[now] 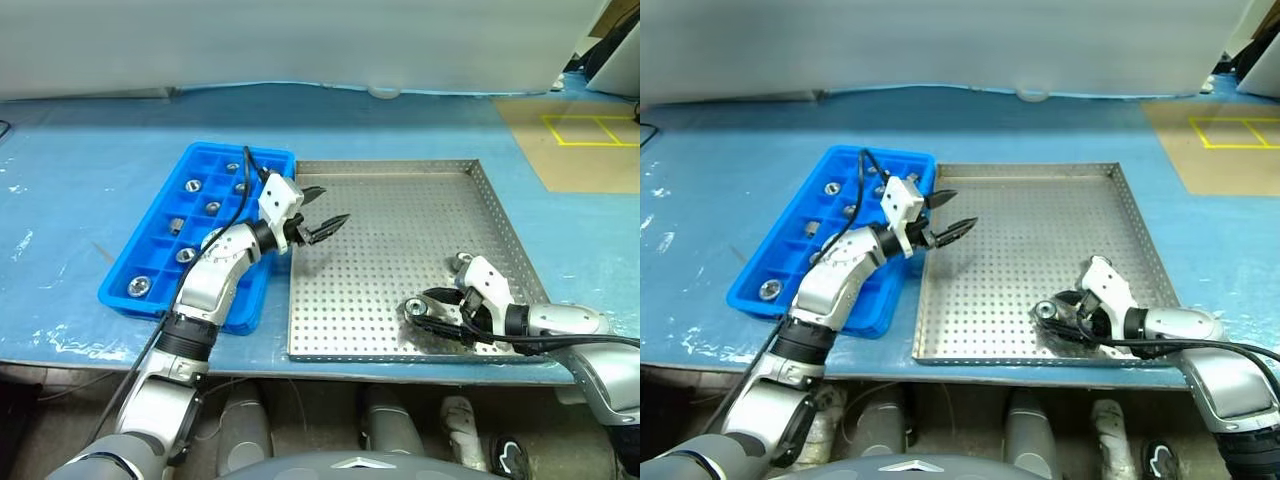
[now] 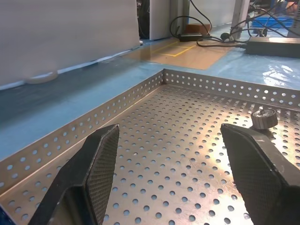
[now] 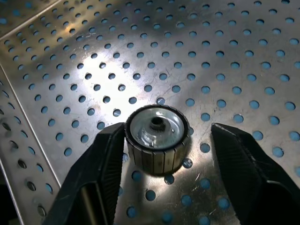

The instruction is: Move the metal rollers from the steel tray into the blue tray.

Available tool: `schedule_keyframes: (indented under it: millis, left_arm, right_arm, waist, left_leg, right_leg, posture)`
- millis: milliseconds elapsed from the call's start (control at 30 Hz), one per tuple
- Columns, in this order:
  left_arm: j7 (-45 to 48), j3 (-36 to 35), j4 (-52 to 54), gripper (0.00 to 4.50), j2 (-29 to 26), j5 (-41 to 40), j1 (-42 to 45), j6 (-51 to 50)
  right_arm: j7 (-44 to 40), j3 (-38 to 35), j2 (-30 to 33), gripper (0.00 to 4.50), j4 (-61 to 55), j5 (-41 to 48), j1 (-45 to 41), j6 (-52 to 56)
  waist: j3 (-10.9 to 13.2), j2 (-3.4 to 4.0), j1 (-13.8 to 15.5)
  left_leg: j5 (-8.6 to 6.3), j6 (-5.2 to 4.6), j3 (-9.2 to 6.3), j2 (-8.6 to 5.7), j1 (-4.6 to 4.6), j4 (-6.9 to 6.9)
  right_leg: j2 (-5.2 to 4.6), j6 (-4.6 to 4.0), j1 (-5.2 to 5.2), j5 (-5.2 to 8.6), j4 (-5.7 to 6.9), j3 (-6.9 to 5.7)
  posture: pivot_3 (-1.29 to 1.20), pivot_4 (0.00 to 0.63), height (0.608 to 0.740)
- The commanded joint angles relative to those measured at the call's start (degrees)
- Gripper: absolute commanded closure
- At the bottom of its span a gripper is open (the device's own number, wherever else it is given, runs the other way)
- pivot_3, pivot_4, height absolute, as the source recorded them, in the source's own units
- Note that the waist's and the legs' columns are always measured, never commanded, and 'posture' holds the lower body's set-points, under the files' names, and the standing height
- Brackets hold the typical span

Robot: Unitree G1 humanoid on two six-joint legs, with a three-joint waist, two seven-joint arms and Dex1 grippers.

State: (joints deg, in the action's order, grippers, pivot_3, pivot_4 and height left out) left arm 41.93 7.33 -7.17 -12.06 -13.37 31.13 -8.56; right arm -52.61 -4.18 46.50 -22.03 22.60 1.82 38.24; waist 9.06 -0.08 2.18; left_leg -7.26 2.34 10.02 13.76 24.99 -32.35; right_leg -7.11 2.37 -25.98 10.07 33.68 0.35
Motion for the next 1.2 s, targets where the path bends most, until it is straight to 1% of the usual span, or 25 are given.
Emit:
schedule_keyframes:
  millis: [33,67,100,167,233,300,367,467,600,667,733,767,867,933,1033,1133,1200]
  left_arm:
    - [-1.70,-2.36,0.95,0.86,-0.67,-0.06,0.59,1.61]
    - [-2.46,-3.24,1.10,0.86,-0.53,-0.55,0.67,1.31]
    - [-3.96,-4.53,1.47,0.86,-0.78,-0.56,0.51,1.05]
    - [-5.74,-6.08,1.77,0.86,-1.21,-0.33,0.34,0.89]
    - [-8.99,-8.74,3.63,0.86,-1.10,-1.13,-0.52,-0.55]
    - [-9.98,-9.84,4.38,0.86,-1.53,-1.57,-1.00,-1.40]
    - [-10.37,-9.22,5.89,0.86,-2.35,-0.37,-2.53,-1.12]
    - [-11.78,-8.71,8.21,0.86,-1.93,-0.35,-4.22,-1.75]
    - [-12.41,-7.68,7.76,0.86,-1.41,0.14,-3.98,-1.69]
    - [-11.59,-6.86,6.78,0.86,-1.23,0.10,-3.13,-1.62]
    - [-10.63,-5.86,5.47,0.86,-1.41,0.65,-2.38,-1.11]
    - [-10.40,-5.58,5.08,0.86,-1.51,0.88,-2.19,-0.89]
    - [-10.07,-5.68,3.09,0.86,-1.35,0.79,-0.99,-0.25]
    - [-9.82,-5.92,1.85,0.86,-1.39,0.68,-0.23,0.16]
    - [-9.45,-6.10,0.80,0.86,-1.58,0.68,0.32,0.74]
    - [-10.55,-7.45,-0.38,0.86,-1.60,0.39,0.99,1.23]
    - [-11.29,-8.38,-0.87,0.86,-1.96,0.34,1.40,1.28]
  right_arm:
    - [-0.57,-0.15,-0.76,2.71,0.58,1.98,-3.76,-0.11]
    - [-0.37,-0.34,-1.45,3.09,1.02,2.81,-5.17,0.18]
    - [-0.57,-0.78,-2.42,3.39,1.76,4.43,-7.79,0.72]
    - [-0.87,-1.13,-3.72,3.39,3.00,6.31,-11.43,1.45]
    - [-1.21,-1.57,-5.81,3.39,5.82,8.75,-17.19,2.10]
    - [-1.66,-1.21,-6.76,3.39,8.32,9.74,-20.83,2.73]
    - [-2.70,1.56,-5.66,3.39,13.17,5.77,-22.49,-0.34]
    - [-5.10,3.33,-3.69,2.82,15.12,3.82,-21.65,-2.38]
    - [-7.69,2.90,-0.35,1.47,12.61,4.09,-17.26,-1.90]
    - [-8.09,1.52,1.27,0.74,10.41,4.81,-13.74,-1.46]
    - [-7.65,0.07,2.36,0.11,8.50,5.39,-10.68,-0.76]
    - [-7.30,-0.37,2.50,0.05,7.96,5.53,-9.93,-0.49]
    - [-7.15,-1.09,2.87,0.05,3.79,6.41,-5.01,-0.22]
    - [-5.39,0.15,2.26,0.05,3.54,4.07,-3.50,-1.74]
    - [-2.23,4.55,0.12,0.05,5.68,-0.64,-3.19,-4.35]
    - [-1.54,6.61,-0.93,0.68,6.89,-2.69,-2.86,-5.88]
    - [-1.66,6.74,-0.97,1.33,7.34,-3.02,-3.05,-6.42]
  waist:
    - [0.00,0.00,0.01]
    - [0.00,0.00,0.12]
    - [0.00,0.00,0.17]
    - [-0.01,0.01,0.21]
    - [-0.01,0.01,0.21]
    - [-0.01,0.01,0.68]
    - [-0.01,0.01,1.52]
    - [-0.01,0.02,3.37]
    - [-0.01,0.01,4.51]
    - [0.00,0.01,4.57]
    - [-0.01,0.01,4.53]
    - [-0.01,0.01,4.45]
    - [-0.01,0.02,3.66]
    - [-0.01,0.01,3.14]
    - [-0.01,0.01,2.45]
    - [-0.03,0.02,2.03]
    - [-0.04,-0.02,1.92]
  left_leg:
    - [0.00,0.00,0.00,0.00,0.00,0.00]
    - [0.00,0.00,0.00,0.00,0.01,-0.01]
    - [0.00,0.00,0.00,0.00,0.01,0.00]
    - [0.00,-0.01,0.00,0.01,0.02,-0.02]
    - [0.00,-0.01,-0.01,0.01,0.01,-0.01]
    - [0.01,-0.01,-0.01,0.02,0.03,-0.07]
    - [0.01,-0.02,-0.03,0.02,0.03,-0.07]
    - [0.00,-0.03,-0.03,0.02,0.06,-0.07]
    - [0.00,-0.05,-0.03,0.02,0.11,-0.10]
    - [-0.01,-0.05,-0.03,0.02,0.04,-0.13]
    - [0.00,-0.04,-0.03,0.03,-0.03,-0.10]
    - [0.00,-0.04,-0.03,0.03,-0.06,-0.10]
    - [0.00,-0.03,-0.02,0.02,-0.09,-0.11]
    - [0.00,-0.03,-0.03,0.02,-0.09,-0.11]
    - [0.00,-0.03,-0.02,0.03,-0.08,-0.11]
    - [0.01,-0.03,-0.02,0.02,-0.05,-0.09]
    - [0.00,-0.03,-0.03,0.01,-0.04,-0.10]
  right_leg:
    - [0.00,-0.01,0.00,0.00,0.00,0.00]
    - [0.00,-0.04,0.00,-0.02,0.01,0.00]
    - [0.00,-0.33,0.00,-0.20,0.01,-0.01]
    - [0.00,-0.40,-0.01,-0.25,0.03,-0.02]
    - [0.00,-0.44,0.00,-0.27,0.05,-0.04]
    - [0.00,-0.46,-0.01,-0.28,0.10,-0.04]
    - [0.00,-0.47,0.02,-0.28,0.10,-0.08]
    - [-0.04,-0.48,0.05,-0.27,0.06,-0.13]
    - [-0.05,-0.48,0.05,-0.27,0.06,-0.15]
    - [-0.06,-0.48,0.11,-0.27,0.06,-0.12]
    - [-0.05,-0.47,0.13,-0.27,0.08,-0.12]
    - [-0.05,-0.46,0.14,-0.27,0.09,-0.10]
    - [-0.05,-0.44,0.17,-0.27,0.09,-0.09]
    - [-0.04,-0.44,0.17,-0.27,0.09,-0.09]
    - [-0.02,-0.44,0.14,-0.27,0.08,-0.07]
    - [-0.03,-0.42,0.11,-0.26,0.08,-0.08]
    - [-0.03,-0.42,0.12,-0.25,0.06,-0.08]
  posture:
    - [-0.16,0.150,0.740]
    - [-0.13,0.150,0.740]
    - [-0.11,0.150,0.740]
    - [-0.07,0.150,0.740]
    - [-0.05,0.150,0.740]
    - [0.01,0.150,0.740]
    - [0.03,0.150,0.740]
    - [0.03,0.150,0.740]
    - [0.01,0.150,0.740]
    - [-0.01,0.150,0.740]
    - [-0.04,0.150,0.740]
    - [-0.04,0.150,0.740]
    - [-0.06,0.150,0.740]
    - [-0.08,0.150,0.740]
    - [-0.09,0.150,0.740]
    - [-0.08,0.150,0.740]
    - [-0.07,0.150,0.740]
